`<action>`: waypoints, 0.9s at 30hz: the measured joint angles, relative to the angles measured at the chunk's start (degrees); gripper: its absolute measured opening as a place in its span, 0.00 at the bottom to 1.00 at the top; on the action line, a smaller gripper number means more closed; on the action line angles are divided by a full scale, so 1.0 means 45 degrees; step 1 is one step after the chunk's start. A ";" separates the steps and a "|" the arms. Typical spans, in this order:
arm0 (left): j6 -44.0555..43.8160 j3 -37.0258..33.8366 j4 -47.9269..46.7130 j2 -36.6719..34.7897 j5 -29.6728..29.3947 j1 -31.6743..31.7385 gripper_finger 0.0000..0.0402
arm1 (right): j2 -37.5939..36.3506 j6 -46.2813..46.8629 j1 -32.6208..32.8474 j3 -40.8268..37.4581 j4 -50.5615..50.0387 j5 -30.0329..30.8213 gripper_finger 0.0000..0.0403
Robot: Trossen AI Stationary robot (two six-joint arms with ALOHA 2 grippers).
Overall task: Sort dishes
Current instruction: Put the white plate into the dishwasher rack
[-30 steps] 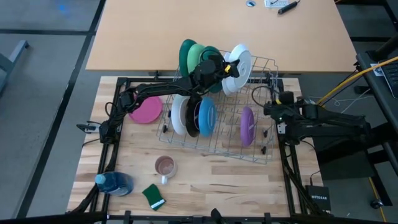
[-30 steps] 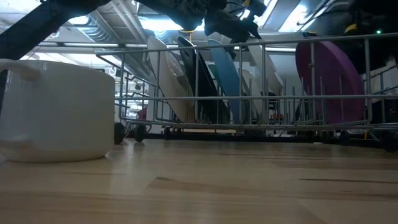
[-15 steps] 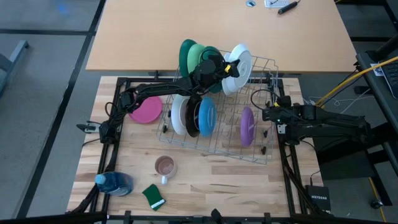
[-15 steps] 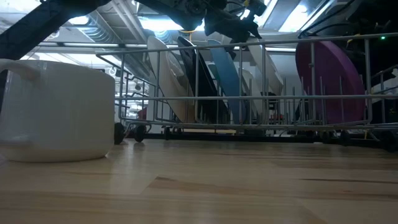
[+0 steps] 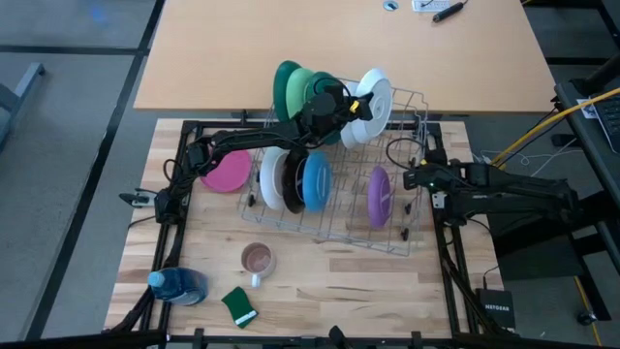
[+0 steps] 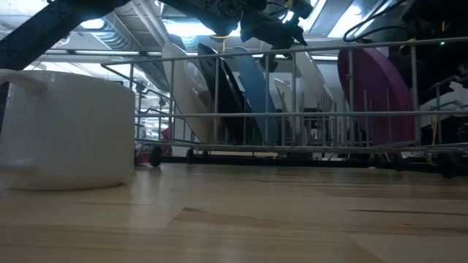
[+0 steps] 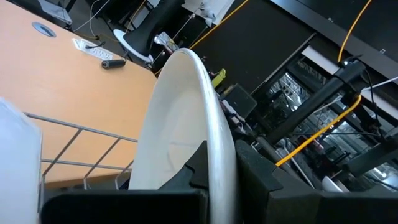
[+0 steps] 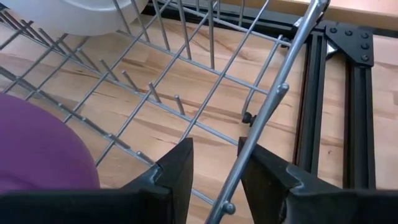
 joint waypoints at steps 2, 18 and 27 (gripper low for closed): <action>0.0000 0.0000 -0.0055 -0.0002 0.0000 0.0000 0.07 | 0.0188 -0.0043 -0.0005 0.0009 0.0090 0.0021 0.31; -0.1491 0.0000 -0.1350 -0.0005 -0.1641 0.0029 0.08 | 0.0429 -0.0477 0.0010 0.0024 0.0298 -0.0138 0.31; -0.2014 0.0000 -0.1362 0.0018 -0.1795 0.0202 0.13 | 0.0431 -0.0902 0.0013 0.0019 0.0531 -0.0337 0.31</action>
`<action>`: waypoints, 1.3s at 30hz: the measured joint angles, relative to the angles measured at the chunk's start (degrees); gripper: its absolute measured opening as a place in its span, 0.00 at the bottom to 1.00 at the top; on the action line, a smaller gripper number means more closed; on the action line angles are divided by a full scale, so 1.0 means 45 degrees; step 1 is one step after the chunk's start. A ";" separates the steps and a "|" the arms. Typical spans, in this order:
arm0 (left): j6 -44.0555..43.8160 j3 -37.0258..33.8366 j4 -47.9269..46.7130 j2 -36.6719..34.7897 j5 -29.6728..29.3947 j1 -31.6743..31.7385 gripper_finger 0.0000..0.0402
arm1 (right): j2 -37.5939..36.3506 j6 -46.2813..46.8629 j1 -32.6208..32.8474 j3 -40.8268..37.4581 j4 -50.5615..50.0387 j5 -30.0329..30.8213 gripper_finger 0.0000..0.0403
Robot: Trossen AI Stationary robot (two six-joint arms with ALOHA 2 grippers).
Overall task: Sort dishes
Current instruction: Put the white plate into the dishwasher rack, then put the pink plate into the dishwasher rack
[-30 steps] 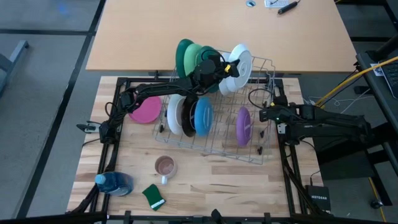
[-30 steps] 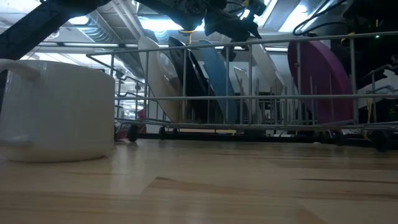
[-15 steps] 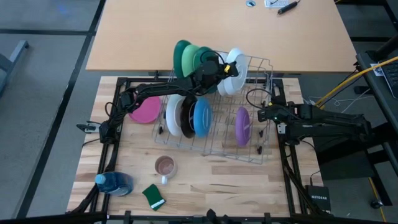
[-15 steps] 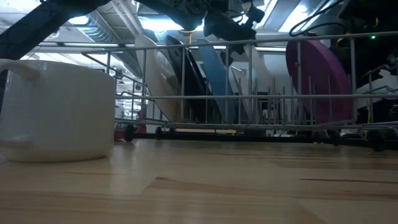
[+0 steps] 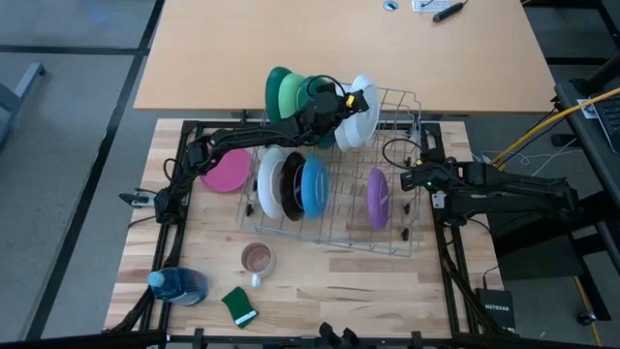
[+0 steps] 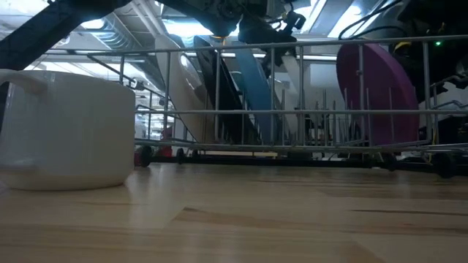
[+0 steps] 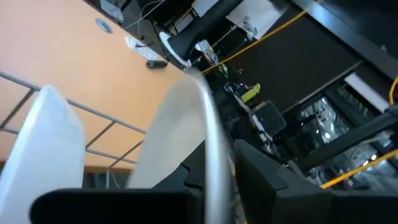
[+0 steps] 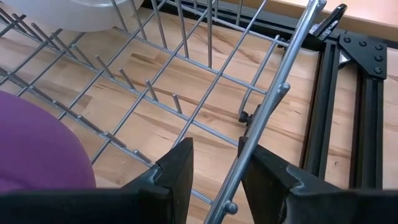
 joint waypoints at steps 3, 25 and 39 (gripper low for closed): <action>-0.0445 0.0000 -0.0196 0.0147 -0.0117 0.0015 0.13 | 0.0004 -0.0163 -0.0003 -0.0015 0.0142 -0.0046 0.31; 0.1419 -0.0005 0.1619 0.0929 -0.0080 0.0269 0.14 | 0.0008 -0.0215 0.0002 -0.0019 0.0229 -0.0154 0.31; 0.3160 -0.0005 0.1794 0.0924 -0.0104 0.0269 0.30 | 0.0003 -0.0208 0.0007 -0.0005 0.0219 -0.0314 0.31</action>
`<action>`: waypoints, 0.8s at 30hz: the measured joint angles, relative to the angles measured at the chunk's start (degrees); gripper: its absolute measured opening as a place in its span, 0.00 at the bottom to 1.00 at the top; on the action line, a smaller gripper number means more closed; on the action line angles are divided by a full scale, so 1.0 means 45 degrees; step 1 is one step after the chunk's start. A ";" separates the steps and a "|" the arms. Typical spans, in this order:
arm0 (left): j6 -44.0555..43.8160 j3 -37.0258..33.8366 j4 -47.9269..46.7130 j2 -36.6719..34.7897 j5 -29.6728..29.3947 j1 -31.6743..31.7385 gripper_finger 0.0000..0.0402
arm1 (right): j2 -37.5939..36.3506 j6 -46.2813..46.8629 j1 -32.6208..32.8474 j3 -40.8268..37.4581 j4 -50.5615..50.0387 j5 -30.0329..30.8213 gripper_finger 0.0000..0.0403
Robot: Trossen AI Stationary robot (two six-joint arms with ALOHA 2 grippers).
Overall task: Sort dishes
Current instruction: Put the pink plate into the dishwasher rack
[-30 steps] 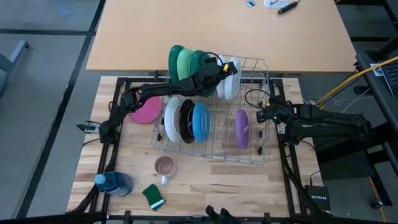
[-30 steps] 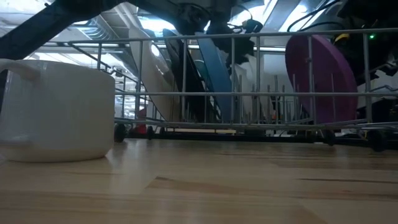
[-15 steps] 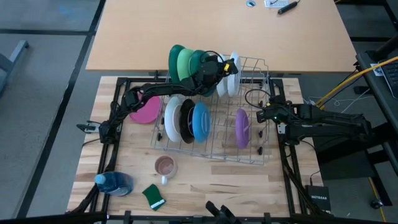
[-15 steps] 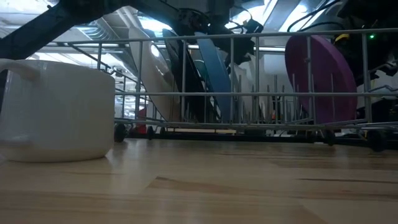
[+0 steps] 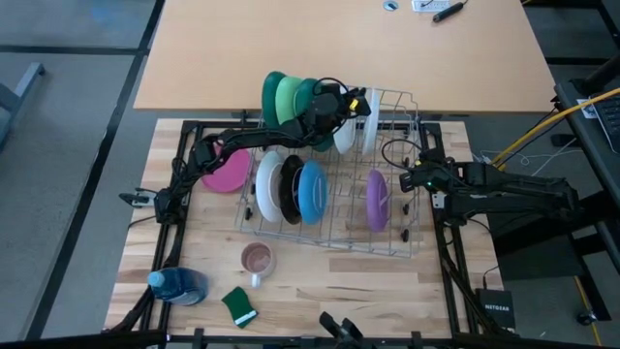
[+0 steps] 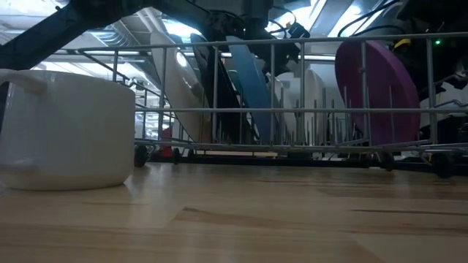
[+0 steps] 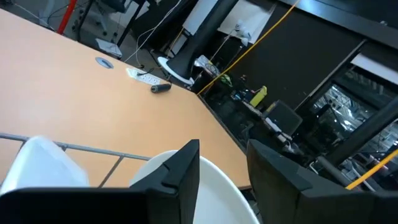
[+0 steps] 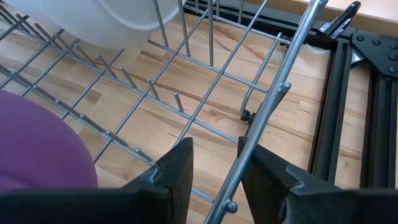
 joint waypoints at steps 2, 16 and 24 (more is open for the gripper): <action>-0.0034 0.0000 -0.0005 0.0000 0.0005 0.0000 0.31 | 0.0000 -0.0002 0.0000 0.0000 -0.0006 0.0001 0.31; 0.1253 0.0000 0.3578 0.0000 0.0104 -0.0439 0.29 | -0.0058 -0.0007 0.0005 -0.0015 -0.0025 0.0418 0.31; 0.3517 0.0000 0.4651 -0.0142 0.0348 -0.0828 0.29 | -0.0210 -0.0037 0.0005 -0.0029 -0.0110 0.0882 0.31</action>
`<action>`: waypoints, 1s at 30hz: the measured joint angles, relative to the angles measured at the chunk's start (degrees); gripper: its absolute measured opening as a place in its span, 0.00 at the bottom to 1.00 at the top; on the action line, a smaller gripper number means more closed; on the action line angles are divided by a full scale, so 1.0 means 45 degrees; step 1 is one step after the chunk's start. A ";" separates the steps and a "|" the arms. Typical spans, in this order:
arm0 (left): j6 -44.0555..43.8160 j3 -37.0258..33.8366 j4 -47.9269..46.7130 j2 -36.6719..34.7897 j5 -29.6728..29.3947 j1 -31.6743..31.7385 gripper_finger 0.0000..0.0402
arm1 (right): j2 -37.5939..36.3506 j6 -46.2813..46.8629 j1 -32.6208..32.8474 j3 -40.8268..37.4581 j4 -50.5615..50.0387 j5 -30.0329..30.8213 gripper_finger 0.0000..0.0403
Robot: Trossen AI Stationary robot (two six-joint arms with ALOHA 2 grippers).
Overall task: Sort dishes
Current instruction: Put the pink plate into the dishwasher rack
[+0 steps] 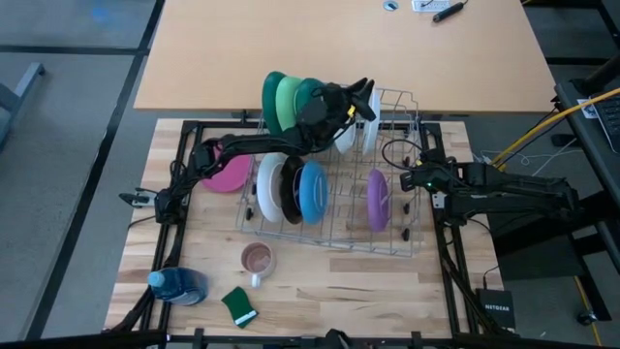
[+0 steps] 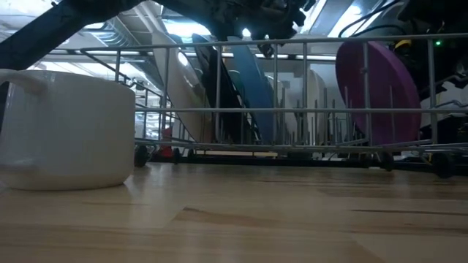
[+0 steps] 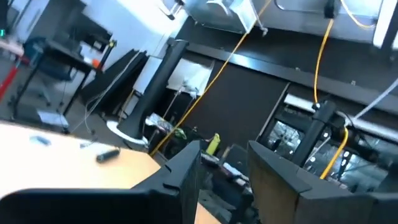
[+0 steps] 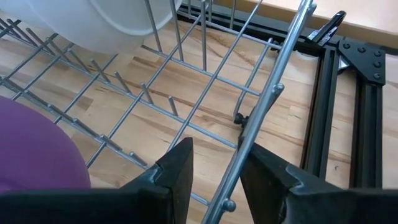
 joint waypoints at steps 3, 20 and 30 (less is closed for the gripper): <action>0.1151 0.0000 -0.0338 -0.0340 0.0053 -0.0176 0.29 | -0.0008 -0.0004 0.0000 0.0000 -0.0072 0.0143 0.31; 0.1695 0.0000 -1.0159 -0.3564 0.1833 -0.0925 0.29 | -0.0716 -0.0273 -0.0010 0.0008 -0.0372 -0.0041 0.31; 0.1788 0.0000 -1.6060 -0.5578 0.1838 -0.0916 0.29 | -0.1700 -0.0344 0.0000 0.0762 -0.1703 -0.0431 0.31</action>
